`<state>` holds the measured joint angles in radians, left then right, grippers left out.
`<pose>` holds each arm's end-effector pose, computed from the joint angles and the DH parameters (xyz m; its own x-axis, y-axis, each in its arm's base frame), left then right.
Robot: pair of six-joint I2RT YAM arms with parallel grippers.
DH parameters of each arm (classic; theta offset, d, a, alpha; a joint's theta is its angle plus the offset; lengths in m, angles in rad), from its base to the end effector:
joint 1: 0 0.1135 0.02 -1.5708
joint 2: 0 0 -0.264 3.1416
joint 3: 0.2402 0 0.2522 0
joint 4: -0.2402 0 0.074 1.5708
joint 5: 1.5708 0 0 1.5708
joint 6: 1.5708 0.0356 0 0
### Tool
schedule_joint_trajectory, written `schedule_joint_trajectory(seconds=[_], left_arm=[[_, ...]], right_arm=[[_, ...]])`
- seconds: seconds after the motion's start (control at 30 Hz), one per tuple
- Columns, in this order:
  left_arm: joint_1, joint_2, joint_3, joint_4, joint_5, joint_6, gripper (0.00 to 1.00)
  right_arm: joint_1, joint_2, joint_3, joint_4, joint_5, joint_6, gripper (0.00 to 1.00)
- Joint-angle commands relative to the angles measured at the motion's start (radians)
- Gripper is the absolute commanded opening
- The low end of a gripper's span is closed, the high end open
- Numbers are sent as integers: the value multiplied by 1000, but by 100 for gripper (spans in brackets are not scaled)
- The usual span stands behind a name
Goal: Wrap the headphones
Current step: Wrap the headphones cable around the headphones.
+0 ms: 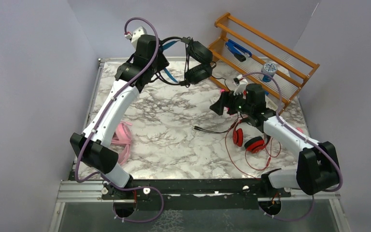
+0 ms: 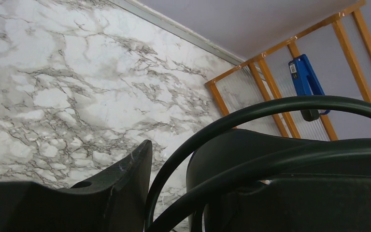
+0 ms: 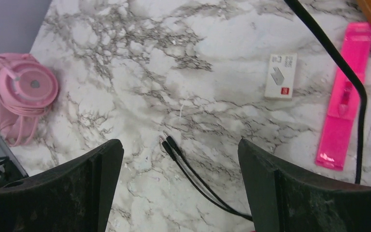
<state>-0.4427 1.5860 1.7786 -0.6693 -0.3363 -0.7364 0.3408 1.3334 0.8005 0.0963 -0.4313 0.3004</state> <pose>0.3200 -0.1387 0.4339 -0.4008 -0.5116 -0.7600 -0.1751 0.8570 -0.4846 0.2738 0.1129 0.2524 -0.5762 0.0809 -0.8133 -0.5132 0.7387 0.4370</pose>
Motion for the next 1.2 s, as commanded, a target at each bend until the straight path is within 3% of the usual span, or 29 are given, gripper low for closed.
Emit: schedule_joint_trajectory(seconds=[0.0,0.23,0.43,0.63,0.7,0.8,0.97,1.03,1.17], left_arm=[[28,-39,79,40,75,-78,0],[38,-47,79,37,107,-88,0],[44,-61,70,29,124,-86,0],[48,-77,68,22,161,-92,0],[51,-82,73,22,165,-86,0],[58,-92,77,26,158,-95,0],[82,-72,55,112,121,-118,0],[108,-56,45,154,151,-170,0],[123,-5,55,268,215,-242,0]], right_arm=[[-3,-49,-20,-145,167,17,94],[-89,23,20,-139,301,21,95],[-101,105,62,43,369,-65,95],[-110,165,25,366,166,-215,88],[-111,181,-6,490,100,-239,77],[-111,194,32,456,-49,-213,42],[-87,63,-128,649,-372,56,8],[-73,33,-161,659,-453,104,2],[-21,39,-155,589,-628,91,0]])
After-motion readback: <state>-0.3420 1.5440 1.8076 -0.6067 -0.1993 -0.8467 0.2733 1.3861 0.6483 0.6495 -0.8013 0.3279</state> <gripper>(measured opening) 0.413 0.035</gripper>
